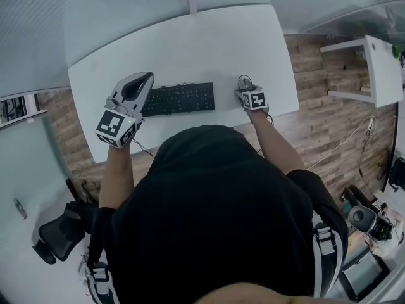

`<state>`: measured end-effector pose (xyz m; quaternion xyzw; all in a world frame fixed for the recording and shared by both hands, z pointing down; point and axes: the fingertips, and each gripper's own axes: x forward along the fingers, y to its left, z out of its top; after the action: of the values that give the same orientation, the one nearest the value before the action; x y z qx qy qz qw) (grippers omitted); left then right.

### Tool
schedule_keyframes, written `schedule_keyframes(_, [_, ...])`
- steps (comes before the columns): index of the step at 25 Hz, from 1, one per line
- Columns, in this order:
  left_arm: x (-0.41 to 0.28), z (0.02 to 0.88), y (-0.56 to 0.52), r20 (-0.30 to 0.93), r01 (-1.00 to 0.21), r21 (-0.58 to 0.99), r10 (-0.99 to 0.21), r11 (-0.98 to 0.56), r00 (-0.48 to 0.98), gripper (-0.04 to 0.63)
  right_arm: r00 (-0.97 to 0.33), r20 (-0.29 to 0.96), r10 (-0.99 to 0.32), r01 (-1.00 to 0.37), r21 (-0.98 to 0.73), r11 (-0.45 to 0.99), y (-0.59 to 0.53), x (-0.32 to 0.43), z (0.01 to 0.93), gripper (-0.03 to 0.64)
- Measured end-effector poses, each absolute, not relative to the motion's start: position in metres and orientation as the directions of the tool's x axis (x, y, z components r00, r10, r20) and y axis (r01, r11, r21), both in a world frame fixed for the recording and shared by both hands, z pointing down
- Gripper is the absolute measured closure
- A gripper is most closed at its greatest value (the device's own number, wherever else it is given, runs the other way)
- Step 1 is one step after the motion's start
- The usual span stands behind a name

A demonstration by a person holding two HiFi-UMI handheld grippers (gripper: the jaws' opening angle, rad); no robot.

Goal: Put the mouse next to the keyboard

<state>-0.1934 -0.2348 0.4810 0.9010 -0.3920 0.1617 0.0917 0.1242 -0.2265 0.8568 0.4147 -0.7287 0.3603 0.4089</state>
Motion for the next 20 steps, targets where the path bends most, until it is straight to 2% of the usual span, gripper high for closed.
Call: schedule_keyframes(20, [-0.1949, 0.4827, -0.2369, 0.368, -0.737, 0.038, -0.676, -0.675, 0.639, 0.574, -0.280, 0.912, -0.298, -0.907, -0.150, 0.394, -0.2280, 0.1239, 0.8596, 0.216])
